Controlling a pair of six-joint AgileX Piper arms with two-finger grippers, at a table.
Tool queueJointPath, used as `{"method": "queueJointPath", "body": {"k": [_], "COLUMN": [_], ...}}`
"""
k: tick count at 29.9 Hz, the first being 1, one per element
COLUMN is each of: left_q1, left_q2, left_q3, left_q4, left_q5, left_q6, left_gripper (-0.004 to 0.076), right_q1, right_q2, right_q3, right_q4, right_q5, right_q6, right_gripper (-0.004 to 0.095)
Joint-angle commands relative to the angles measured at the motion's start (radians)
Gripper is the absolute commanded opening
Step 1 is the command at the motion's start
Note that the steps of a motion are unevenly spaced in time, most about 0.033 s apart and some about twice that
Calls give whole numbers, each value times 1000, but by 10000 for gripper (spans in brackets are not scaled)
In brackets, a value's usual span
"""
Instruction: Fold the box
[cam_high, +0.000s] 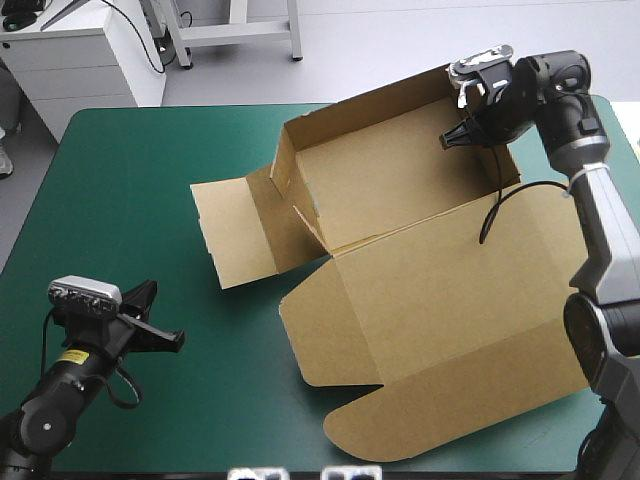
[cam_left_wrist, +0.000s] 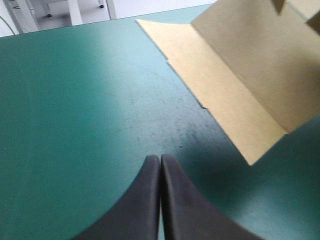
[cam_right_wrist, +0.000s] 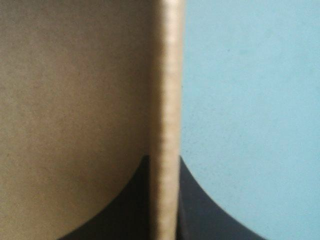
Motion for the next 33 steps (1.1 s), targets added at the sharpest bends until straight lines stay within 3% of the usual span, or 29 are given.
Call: {"method": "queueJointPath", "body": {"k": [1, 7, 18, 23, 33], "left_q1": [0, 0, 0, 0, 0], "left_q2": [67, 218, 553, 714, 931], "left_q3": [-26, -38, -338, -482, -627], "left_q4": [-34, -89, -115, -166, -879], "left_q5": [-158, -210, -100, 2, 368], "left_q6": [-33, -34, -28, -9, 558], "left_gripper": [-8, -8, -2, -1, -2], "right_q1": [-27, -71, -77, -77, -77], "right_q2": [-116, -207, -265, -271, -271], "right_q3": [-37, -37, -37, -37, -37], "right_q4": [-4, -4, 64, 143, 174], "right_q5": [5, 5, 5, 5, 5], "right_q6": [4, 4, 2, -11, -10], "right_gripper": [-18, -18, -18, -18, -19]}}
